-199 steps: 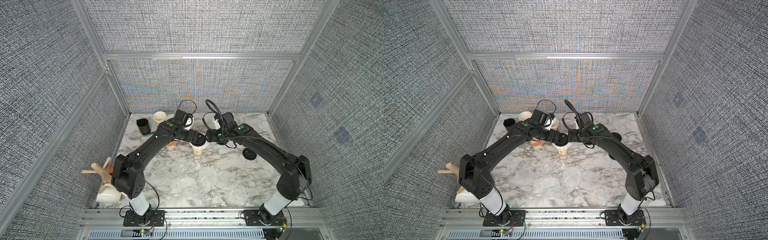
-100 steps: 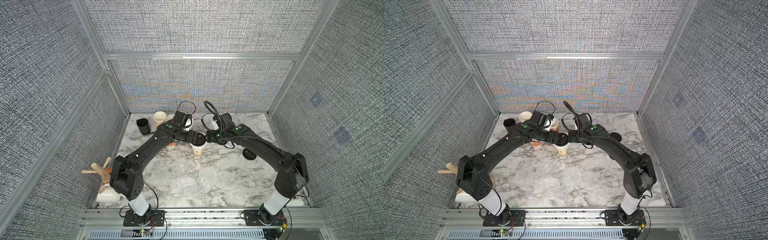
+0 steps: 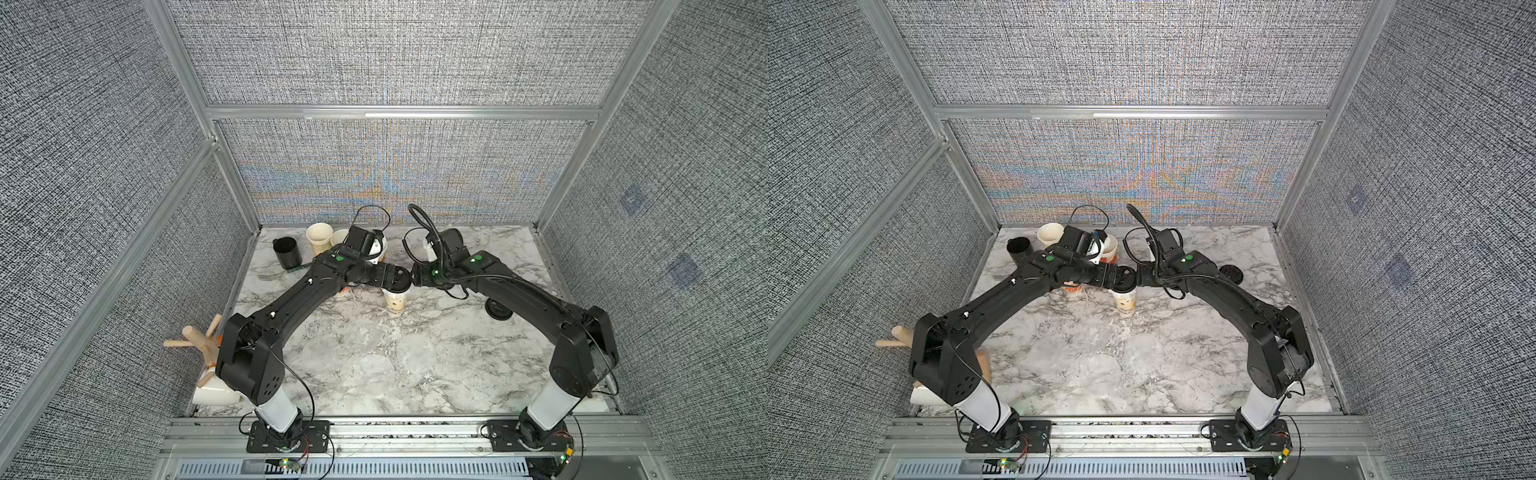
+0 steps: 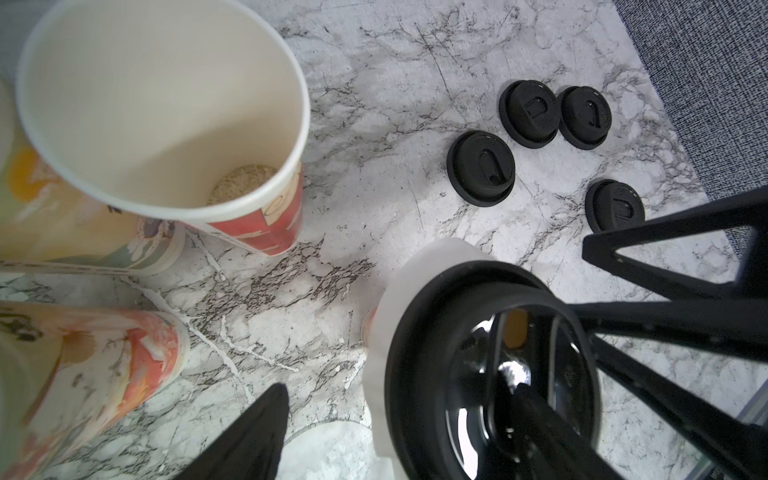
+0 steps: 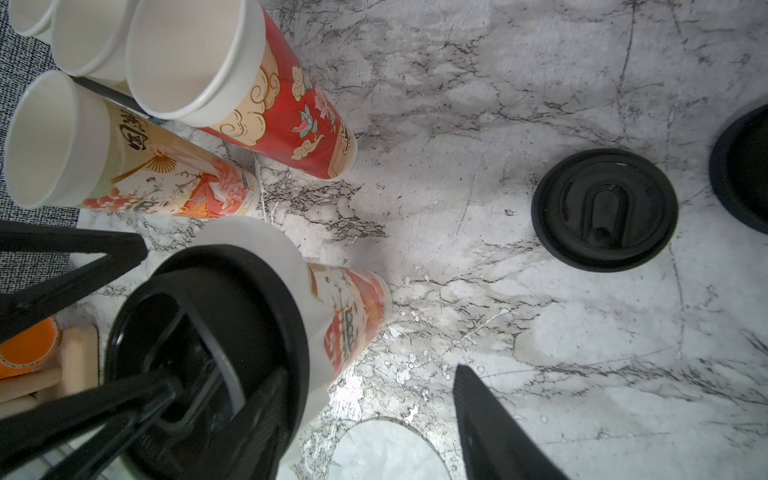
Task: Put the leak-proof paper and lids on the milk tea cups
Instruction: Secure the cup lid on the cup.
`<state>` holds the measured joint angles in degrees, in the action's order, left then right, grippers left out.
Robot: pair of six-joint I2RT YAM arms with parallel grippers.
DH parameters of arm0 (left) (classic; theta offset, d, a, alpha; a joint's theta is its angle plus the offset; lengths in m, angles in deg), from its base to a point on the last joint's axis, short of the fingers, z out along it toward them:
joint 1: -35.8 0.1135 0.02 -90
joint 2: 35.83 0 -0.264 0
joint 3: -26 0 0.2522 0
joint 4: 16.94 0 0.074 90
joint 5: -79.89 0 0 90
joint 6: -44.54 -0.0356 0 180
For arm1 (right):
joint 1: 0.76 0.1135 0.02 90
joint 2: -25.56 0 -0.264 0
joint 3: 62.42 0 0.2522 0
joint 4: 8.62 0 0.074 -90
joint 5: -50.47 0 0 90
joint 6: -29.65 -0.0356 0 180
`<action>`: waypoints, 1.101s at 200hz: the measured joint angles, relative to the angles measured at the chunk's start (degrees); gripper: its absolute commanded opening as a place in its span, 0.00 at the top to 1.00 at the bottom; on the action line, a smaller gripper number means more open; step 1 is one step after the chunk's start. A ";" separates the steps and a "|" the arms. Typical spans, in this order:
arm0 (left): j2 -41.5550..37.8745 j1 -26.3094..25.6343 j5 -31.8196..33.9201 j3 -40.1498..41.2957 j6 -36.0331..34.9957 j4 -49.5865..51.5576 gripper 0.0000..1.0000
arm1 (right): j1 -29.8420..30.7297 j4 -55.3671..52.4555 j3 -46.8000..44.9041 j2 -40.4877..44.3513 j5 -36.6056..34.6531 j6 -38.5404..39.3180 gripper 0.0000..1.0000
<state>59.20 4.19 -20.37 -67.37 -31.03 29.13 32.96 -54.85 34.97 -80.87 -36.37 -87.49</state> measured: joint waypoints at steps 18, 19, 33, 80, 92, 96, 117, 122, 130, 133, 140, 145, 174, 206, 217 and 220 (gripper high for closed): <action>-0.13 0.00 -0.04 0.46 0.22 -0.70 0.16 | 0.02 -2.19 1.09 0.96 -0.35 0.17 0.36; -0.13 0.00 -0.04 0.48 0.22 -0.70 0.16 | 0.02 -2.23 1.14 1.01 -0.35 0.17 0.36; -0.13 0.00 -0.20 0.66 0.42 -0.92 0.16 | 0.02 -3.02 2.36 2.16 -0.63 0.17 0.35; -0.33 0.00 -0.22 0.87 0.85 -1.07 0.16 | 0.50 -3.23 4.57 2.03 -0.02 0.20 0.35; -0.39 0.00 -0.20 1.01 0.92 -1.18 0.16 | 0.83 -3.19 4.98 0.96 0.39 0.20 0.35; -0.42 0.00 -0.20 1.03 0.96 -1.18 0.16 | 0.90 -3.17 5.16 0.50 0.59 0.20 0.35; -0.44 0.00 -0.20 1.05 1.03 -1.22 0.16 | 1.60 -3.15 6.45 -1.81 1.66 0.17 0.35; -0.44 0.00 -0.20 1.05 1.03 -1.22 0.16 | 1.68 -3.13 6.75 -2.23 1.79 0.17 0.35; -0.44 0.00 -0.20 1.07 1.03 -1.25 0.16 | 1.95 -3.02 7.28 -2.93 1.92 0.15 0.35; -0.44 0.00 -0.20 1.07 1.03 -1.25 0.16 | 1.99 -3.02 7.48 -3.17 2.01 0.15 0.35; -0.44 0.00 -0.20 1.07 1.03 -1.25 0.16 | 2.14 -2.91 7.87 -3.65 2.25 0.15 0.35; -0.44 0.00 -0.20 1.09 1.03 -1.27 0.16 | 2.27 -2.82 8.07 -3.98 2.36 0.15 0.36; -0.63 0.00 0.07 1.27 1.03 -1.29 0.16 | 2.54 -2.75 8.28 -5.44 2.58 -0.17 0.36; -0.68 0.13 0.31 1.25 1.03 -1.16 0.16 | 2.64 -0.70 6.91 -5.51 2.64 -0.92 0.38; -0.72 0.15 0.66 1.18 1.03 -1.09 0.16 | 2.69 0.55 6.21 -5.40 2.67 -1.14 0.40; -0.72 0.15 0.76 1.14 1.03 -1.09 0.16 | 2.69 0.94 5.97 -5.35 2.67 -1.18 0.40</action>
<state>58.48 4.34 -19.61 -66.24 -30.00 28.04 35.65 -53.91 40.94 -86.23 -33.70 -88.67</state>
